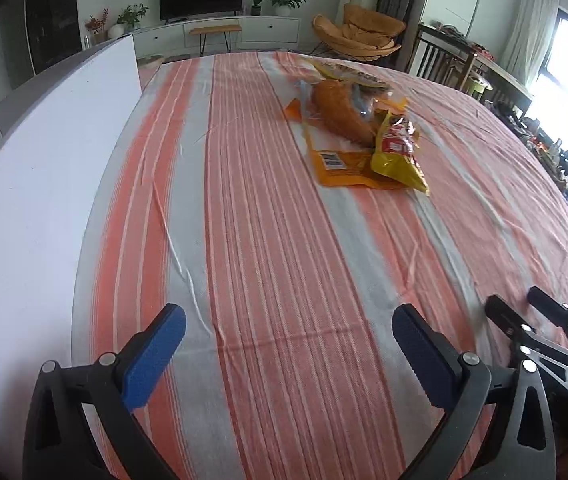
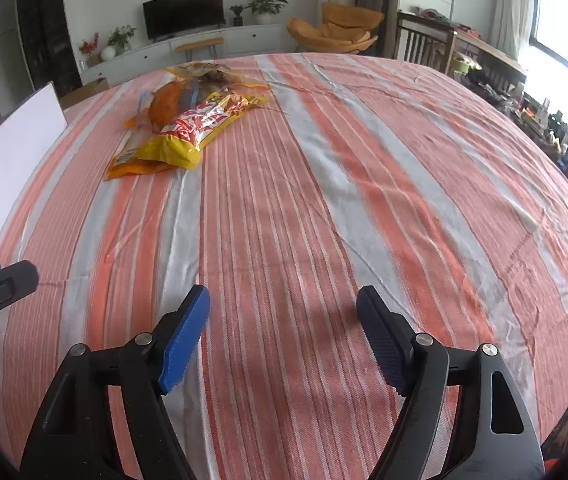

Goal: Organize snacks

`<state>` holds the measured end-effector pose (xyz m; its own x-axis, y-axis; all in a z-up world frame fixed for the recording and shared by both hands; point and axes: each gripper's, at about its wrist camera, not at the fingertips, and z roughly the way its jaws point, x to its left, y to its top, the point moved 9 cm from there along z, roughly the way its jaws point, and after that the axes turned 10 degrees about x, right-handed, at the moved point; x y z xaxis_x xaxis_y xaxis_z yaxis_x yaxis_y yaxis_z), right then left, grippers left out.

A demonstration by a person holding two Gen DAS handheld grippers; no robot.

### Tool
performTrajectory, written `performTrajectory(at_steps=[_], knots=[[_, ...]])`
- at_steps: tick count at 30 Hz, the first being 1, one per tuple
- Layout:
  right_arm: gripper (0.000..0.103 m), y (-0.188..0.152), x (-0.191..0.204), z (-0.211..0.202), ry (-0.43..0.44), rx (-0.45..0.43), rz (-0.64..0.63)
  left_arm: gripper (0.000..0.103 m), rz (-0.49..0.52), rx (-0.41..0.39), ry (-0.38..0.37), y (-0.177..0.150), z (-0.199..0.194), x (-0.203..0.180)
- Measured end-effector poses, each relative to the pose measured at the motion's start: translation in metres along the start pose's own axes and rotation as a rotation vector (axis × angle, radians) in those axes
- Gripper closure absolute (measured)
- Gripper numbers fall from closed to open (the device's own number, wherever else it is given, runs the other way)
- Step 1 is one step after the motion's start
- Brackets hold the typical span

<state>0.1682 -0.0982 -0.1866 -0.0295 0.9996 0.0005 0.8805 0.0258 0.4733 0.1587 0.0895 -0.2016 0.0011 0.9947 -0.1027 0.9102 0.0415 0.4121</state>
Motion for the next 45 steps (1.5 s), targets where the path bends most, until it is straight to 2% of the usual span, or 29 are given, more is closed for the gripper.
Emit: performTrajectory(at_steps=[5, 9, 41, 45], knots=[[0.021, -0.004, 0.001, -0.005, 0.009, 0.002, -0.007, 0.001, 0.085, 0.01, 0.082, 0.006, 0.018, -0.005], [0.021, -0.005, 0.001, -0.005, 0.008, 0.002, -0.009, 0.0, 0.082, -0.017, 0.066, 0.006, 0.014, -0.005], [0.017, -0.005, 0.005, -0.004, 0.016, 0.007, -0.016, 0.0, 0.083, -0.019, 0.063, 0.008, 0.015, -0.005], [0.012, -0.004, 0.009, -0.001, 0.02, 0.02, -0.034, 0.0, 0.084, -0.018, 0.063, 0.008, 0.015, -0.005]])
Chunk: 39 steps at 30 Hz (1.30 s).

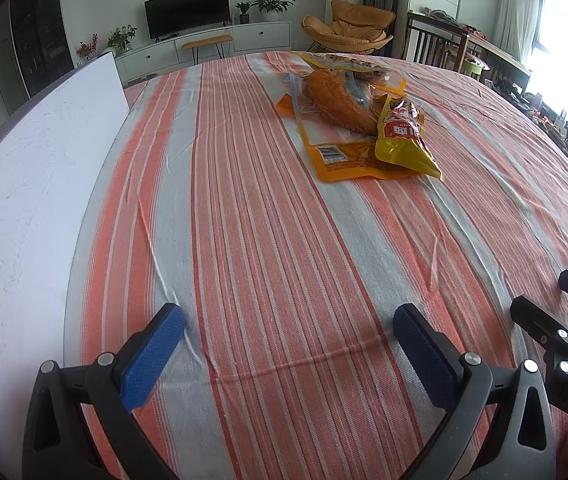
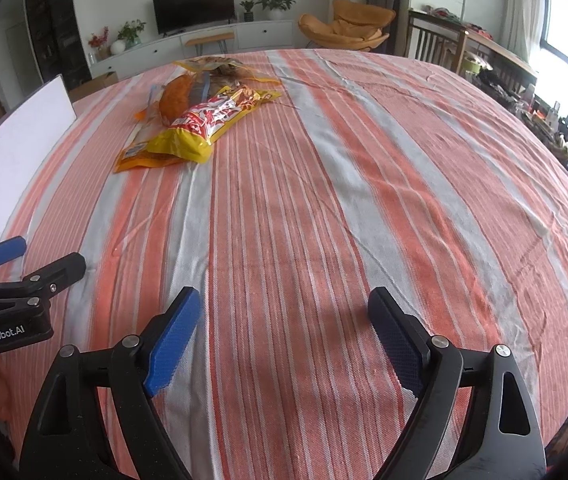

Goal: Organize snacks

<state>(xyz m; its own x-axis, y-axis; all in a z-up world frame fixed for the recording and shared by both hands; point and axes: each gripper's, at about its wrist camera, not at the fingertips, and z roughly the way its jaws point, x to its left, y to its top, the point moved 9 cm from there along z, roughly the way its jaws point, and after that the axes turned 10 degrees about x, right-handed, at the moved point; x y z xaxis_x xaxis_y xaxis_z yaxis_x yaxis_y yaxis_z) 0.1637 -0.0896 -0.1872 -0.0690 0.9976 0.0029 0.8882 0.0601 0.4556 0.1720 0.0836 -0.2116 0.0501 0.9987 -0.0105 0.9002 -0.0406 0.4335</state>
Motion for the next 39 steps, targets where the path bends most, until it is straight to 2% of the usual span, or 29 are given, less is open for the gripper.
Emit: performTrajectory(at_steps=[5, 10, 13, 16, 17, 19, 20, 22, 23, 24, 27, 29, 32, 34, 35, 36, 37, 39], knots=[[0.015, 0.015, 0.003, 0.005, 0.039, 0.074, -0.03, 0.0, 0.0, 0.0, 0.0, 0.0, 0.0, 0.0], [0.014, 0.098, 0.027, 0.001, 0.125, 0.038, -0.047, 0.0, 0.0, 0.0, 0.0, 0.0, 0.0, 0.0], [0.016, 0.141, 0.054, 0.028, 0.179, 0.117, -0.067, 0.0, 0.0, 0.0, -0.001, 0.0, 0.0, 0.0], [0.017, 0.161, 0.07, 0.07, 0.17, 0.225, -0.062, 0.0, 0.0, 0.0, -0.001, 0.0, 0.0, 0.0], [0.019, 0.162, 0.071, 0.08, 0.162, 0.245, -0.046, 0.0, 0.0, 0.0, -0.001, 0.0, 0.0, 0.0], [0.04, 0.164, 0.067, 0.085, 0.128, 0.227, -0.013, 0.0, -0.001, 0.0, -0.001, 0.0, 0.0, -0.001], [0.044, 0.162, 0.064, 0.083, 0.123, 0.221, 0.005, 0.0, -0.001, 0.0, -0.001, 0.0, 0.0, -0.001], [0.051, 0.152, 0.056, 0.075, 0.191, 0.214, 0.044, 0.0, 0.0, 0.0, -0.001, 0.0, 0.0, -0.001], [0.063, 0.144, 0.052, 0.07, 0.225, 0.214, 0.047, 0.0, 0.0, 0.0, -0.001, 0.0, 0.0, -0.001], [0.063, 0.138, 0.048, 0.062, 0.25, 0.201, 0.046, 0.0, 0.0, 0.0, -0.002, 0.0, 0.0, -0.001], [0.063, 0.103, 0.024, 0.041, 0.161, 0.184, -0.018, 0.0, 0.0, 0.0, -0.002, 0.0, 0.0, -0.001], [0.063, 0.075, 0.006, 0.024, 0.134, 0.148, -0.036, 0.0, 0.0, 0.0, -0.002, 0.0, 0.0, -0.001], [0.064, 0.036, -0.025, 0.001, 0.065, 0.077, -0.006, 0.0, 0.0, 0.0, -0.001, 0.001, 0.0, -0.001], [0.063, 0.024, -0.04, -0.008, 0.017, 0.031, 0.024, 0.0, 0.0, 0.0, -0.001, 0.001, 0.0, -0.001], [0.058, 0.02, -0.045, -0.009, -0.01, 0.011, 0.03, 0.0, 0.0, 0.0, -0.001, 0.001, 0.001, -0.001], [0.042, 0.02, -0.048, -0.006, -0.032, 0.011, 0.03, 0.0, 0.0, 0.0, -0.001, 0.0, 0.001, -0.001], [0.033, 0.02, -0.051, -0.001, -0.046, 0.025, 0.031, 0.0, 0.0, 0.0, -0.001, 0.001, 0.001, -0.001], [0.024, 0.022, -0.055, 0.005, -0.032, 0.01, 0.053, 0.0, 0.0, 0.0, -0.001, 0.0, 0.001, -0.001]])
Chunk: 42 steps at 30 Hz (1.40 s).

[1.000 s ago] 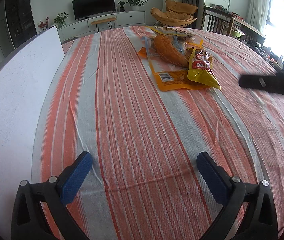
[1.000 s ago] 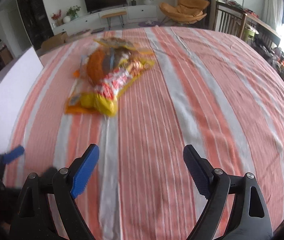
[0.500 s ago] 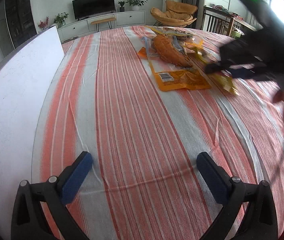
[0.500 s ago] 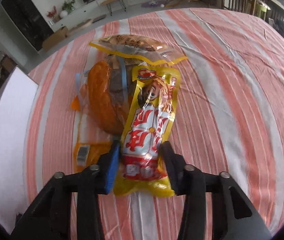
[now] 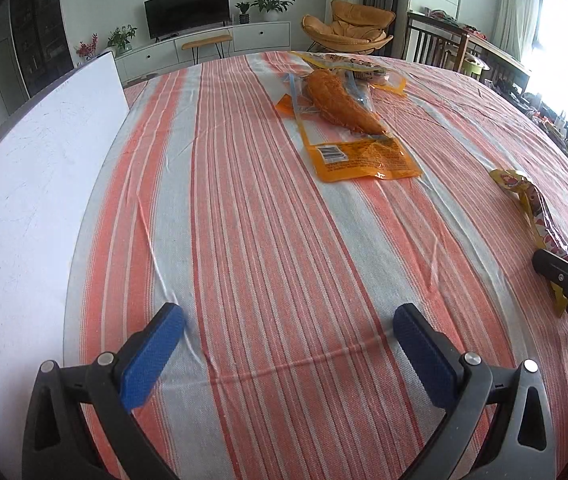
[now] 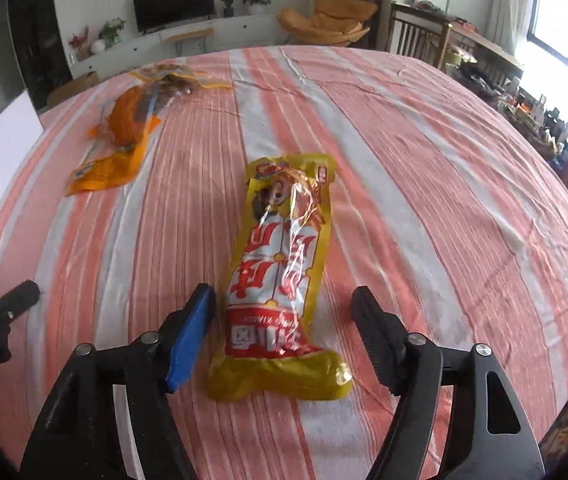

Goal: Organize snacks

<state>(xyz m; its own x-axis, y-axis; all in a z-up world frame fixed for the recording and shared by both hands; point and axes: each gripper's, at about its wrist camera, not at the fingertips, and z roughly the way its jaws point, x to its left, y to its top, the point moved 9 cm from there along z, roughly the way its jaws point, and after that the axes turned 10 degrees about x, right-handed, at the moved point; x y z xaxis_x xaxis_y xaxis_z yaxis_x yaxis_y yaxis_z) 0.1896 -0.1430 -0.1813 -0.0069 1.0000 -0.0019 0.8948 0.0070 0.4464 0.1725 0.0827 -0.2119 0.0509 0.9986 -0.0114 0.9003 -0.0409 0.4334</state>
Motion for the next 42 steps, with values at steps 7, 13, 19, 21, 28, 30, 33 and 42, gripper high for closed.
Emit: performTrajectory(at_steps=[7, 13, 19, 21, 28, 30, 33, 42], knots=[[0.018, 0.005, -0.002, 0.007, -0.002, -0.009, 0.011, 0.0, 0.001, 0.0, 0.002, 0.001, 0.0, 0.0], [0.018, 0.006, -0.003, 0.007, -0.002, -0.01, 0.01, 0.0, 0.001, 0.0, 0.002, 0.001, 0.0, -0.001], [0.018, 0.006, -0.003, 0.007, -0.002, -0.01, 0.01, 0.0, 0.001, 0.0, 0.002, 0.0, 0.0, 0.0], [0.018, 0.005, -0.003, 0.007, -0.002, -0.01, 0.01, 0.0, 0.001, 0.0, 0.002, 0.0, 0.0, 0.0], [0.018, 0.005, -0.003, 0.007, -0.001, -0.01, 0.01, 0.0, -0.007, 0.001, 0.006, 0.0, 0.0, 0.0], [0.018, 0.005, -0.003, 0.007, -0.001, -0.01, 0.01, 0.0, -0.034, 0.06, 0.011, 0.004, 0.003, 0.0], [0.018, 0.005, -0.003, 0.007, -0.001, -0.01, 0.01, 0.004, -0.107, 0.075, -0.069, 0.03, -0.003, -0.005], [0.018, 0.006, -0.003, 0.007, -0.001, -0.01, 0.011, 0.003, -0.062, 0.09, -0.108, 0.159, 0.021, -0.045]])
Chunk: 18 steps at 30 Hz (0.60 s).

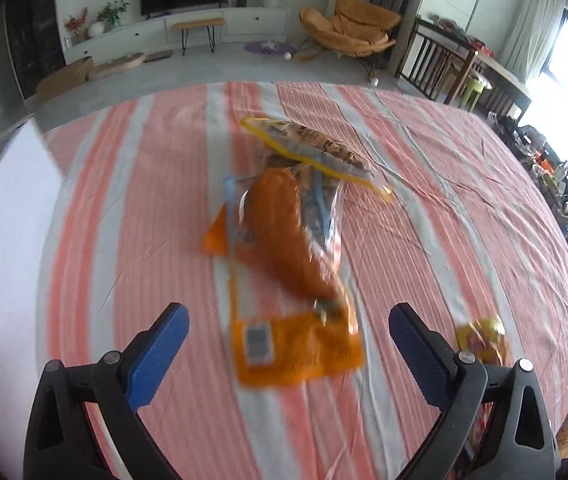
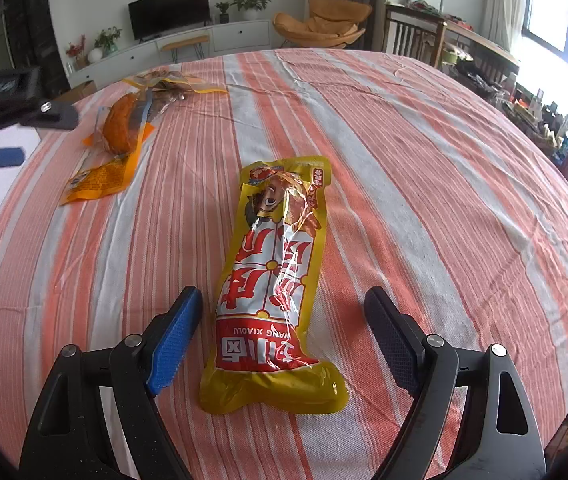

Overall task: Organize snacks
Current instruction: 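Lower the left gripper over the orange-labelled sausage bag and close it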

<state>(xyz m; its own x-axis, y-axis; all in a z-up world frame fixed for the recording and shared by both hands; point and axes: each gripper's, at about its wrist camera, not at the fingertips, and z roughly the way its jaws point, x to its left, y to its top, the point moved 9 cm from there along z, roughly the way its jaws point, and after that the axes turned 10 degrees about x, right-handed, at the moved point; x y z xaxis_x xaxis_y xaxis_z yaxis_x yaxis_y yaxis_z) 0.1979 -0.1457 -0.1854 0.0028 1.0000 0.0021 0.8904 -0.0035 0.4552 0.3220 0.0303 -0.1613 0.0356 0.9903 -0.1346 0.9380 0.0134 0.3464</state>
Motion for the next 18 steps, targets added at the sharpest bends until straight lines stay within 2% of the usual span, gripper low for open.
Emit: performTrajectory(at_steps=[3, 7, 9, 12, 18], knots=[[0.018, 0.0, 0.0, 0.0, 0.001, 0.0, 0.0, 0.004, -0.012, 0.039, 0.031, 0.021, 0.031, -0.001], [0.017, 0.0, 0.0, 0.0, 0.002, 0.0, 0.001, 0.003, -0.06, 0.092, 0.051, 0.025, 0.065, 0.007], [0.017, -0.001, 0.0, 0.001, 0.004, 0.0, 0.001, 0.003, -0.04, 0.054, 0.081, 0.028, 0.066, 0.006], [0.016, 0.0, 0.0, 0.003, 0.006, 0.001, 0.001, 0.001, 0.011, 0.047, 0.132, 0.026, 0.07, 0.002], [0.016, 0.0, 0.0, 0.003, 0.006, 0.001, 0.001, 0.0, 0.026, -0.001, 0.122, 0.025, 0.069, 0.0]])
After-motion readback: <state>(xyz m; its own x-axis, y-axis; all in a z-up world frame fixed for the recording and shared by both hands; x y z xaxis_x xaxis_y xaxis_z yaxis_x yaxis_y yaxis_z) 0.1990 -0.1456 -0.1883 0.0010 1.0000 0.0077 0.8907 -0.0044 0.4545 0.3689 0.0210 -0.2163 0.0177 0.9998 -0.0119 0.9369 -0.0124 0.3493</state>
